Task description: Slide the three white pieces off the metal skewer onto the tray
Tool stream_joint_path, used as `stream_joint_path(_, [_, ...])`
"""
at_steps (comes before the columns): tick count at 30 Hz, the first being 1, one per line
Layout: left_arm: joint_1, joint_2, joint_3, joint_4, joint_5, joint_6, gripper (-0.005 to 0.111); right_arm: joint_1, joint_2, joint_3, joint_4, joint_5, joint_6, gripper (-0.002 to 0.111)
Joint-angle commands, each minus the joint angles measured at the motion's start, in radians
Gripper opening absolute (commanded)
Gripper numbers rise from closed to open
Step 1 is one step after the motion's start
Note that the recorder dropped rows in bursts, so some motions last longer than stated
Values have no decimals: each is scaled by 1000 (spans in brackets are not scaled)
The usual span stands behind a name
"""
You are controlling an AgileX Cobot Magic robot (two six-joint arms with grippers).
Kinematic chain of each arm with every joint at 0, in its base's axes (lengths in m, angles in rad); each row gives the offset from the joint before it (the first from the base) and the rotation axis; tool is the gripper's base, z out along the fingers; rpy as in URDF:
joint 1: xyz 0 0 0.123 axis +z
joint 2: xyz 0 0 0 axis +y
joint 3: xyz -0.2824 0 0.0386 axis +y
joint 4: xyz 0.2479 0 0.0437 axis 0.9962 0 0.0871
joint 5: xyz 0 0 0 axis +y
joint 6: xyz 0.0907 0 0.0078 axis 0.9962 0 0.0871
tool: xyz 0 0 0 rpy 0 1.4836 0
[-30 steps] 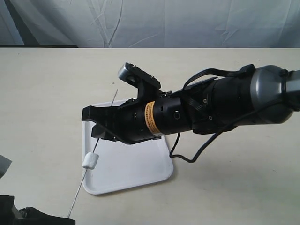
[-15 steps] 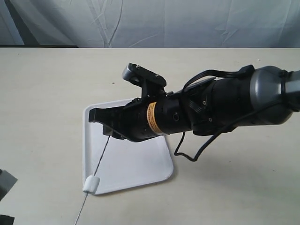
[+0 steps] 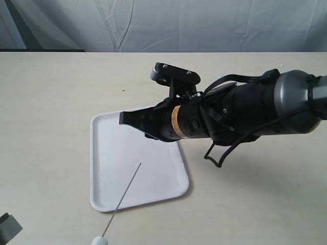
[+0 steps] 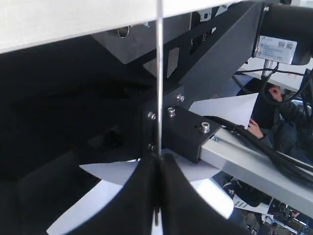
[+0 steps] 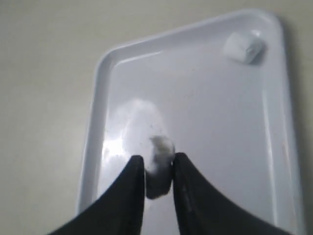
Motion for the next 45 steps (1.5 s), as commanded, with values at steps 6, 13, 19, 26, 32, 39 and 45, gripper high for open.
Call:
stream_joint_path(6, [-6, -5, 1, 15, -61, -9, 0, -5, -6, -5, -12, -51, -23, 40])
stream_joint_path(13, [-6, -5, 1, 57, -303, 22, 0, -5, -6, -5, 8, -220, 60, 40])
stream_joint_path(19, [-6, -5, 1, 19, -339, 87, 0, -5, -6, -3, 31, -389, 60, 40])
stream_joint_path(26, [-6, -5, 1, -36, -364, 179, 0, -5, -6, -3, 46, -562, 60, 40])
stream_joint_path(32, [-6, -5, 1, -52, -400, 179, 0, -3, -6, -3, 33, -586, 60, 40])
stream_joint_path(39, [-6, -3, 1, -82, -397, 179, 0, -3, -6, 99, 72, -620, 60, 40])
stream_joint_path(45, [-6, -3, 1, -82, -377, 177, 0, -3, -6, 102, 114, -692, 60, 40])
